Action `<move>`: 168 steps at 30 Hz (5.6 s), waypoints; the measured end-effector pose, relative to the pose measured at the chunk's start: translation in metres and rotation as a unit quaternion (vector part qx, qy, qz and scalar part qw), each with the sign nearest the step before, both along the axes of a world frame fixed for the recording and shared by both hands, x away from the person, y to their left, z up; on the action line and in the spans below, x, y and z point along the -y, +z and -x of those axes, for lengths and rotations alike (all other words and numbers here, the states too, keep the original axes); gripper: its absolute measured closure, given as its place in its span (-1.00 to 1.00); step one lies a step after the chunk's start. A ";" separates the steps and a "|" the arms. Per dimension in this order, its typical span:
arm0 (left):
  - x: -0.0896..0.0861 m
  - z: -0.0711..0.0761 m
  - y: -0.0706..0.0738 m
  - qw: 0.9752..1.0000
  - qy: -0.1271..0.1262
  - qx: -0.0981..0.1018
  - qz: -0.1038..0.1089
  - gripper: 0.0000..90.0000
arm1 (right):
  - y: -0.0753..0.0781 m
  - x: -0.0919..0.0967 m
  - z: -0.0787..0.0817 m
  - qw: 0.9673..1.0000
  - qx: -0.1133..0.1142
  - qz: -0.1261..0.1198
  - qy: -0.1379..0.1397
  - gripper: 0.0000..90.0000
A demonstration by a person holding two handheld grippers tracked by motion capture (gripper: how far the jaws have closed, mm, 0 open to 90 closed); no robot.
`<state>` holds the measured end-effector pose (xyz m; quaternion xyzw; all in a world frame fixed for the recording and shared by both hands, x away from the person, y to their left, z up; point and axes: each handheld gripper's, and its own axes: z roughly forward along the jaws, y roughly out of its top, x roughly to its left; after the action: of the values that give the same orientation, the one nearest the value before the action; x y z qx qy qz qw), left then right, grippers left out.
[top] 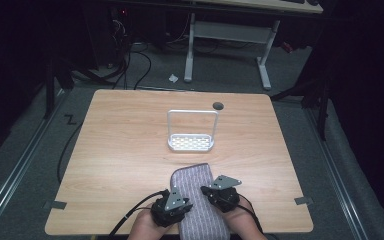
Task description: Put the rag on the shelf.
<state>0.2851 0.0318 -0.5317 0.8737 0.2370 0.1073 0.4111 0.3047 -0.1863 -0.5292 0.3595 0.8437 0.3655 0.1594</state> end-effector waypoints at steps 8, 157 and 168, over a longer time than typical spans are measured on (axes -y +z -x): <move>-0.018 -0.011 0.001 0.999 0.028 -0.025 0.009 0.63 | 0.000 -0.006 0.007 1.000 -0.002 -0.002 0.016 1.00; -0.028 -0.058 0.185 0.931 0.120 0.230 0.259 0.77 | 0.193 0.002 -0.020 0.926 0.316 -0.181 -0.101 0.86; -0.030 -0.102 0.188 0.935 0.156 0.222 0.229 0.77 | 0.202 0.003 -0.062 0.931 0.293 -0.187 -0.111 0.86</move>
<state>0.3867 0.0616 -0.3441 0.6617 0.2911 0.3037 0.6206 0.3662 -0.1897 -0.3270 0.3507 0.6308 0.5857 0.3689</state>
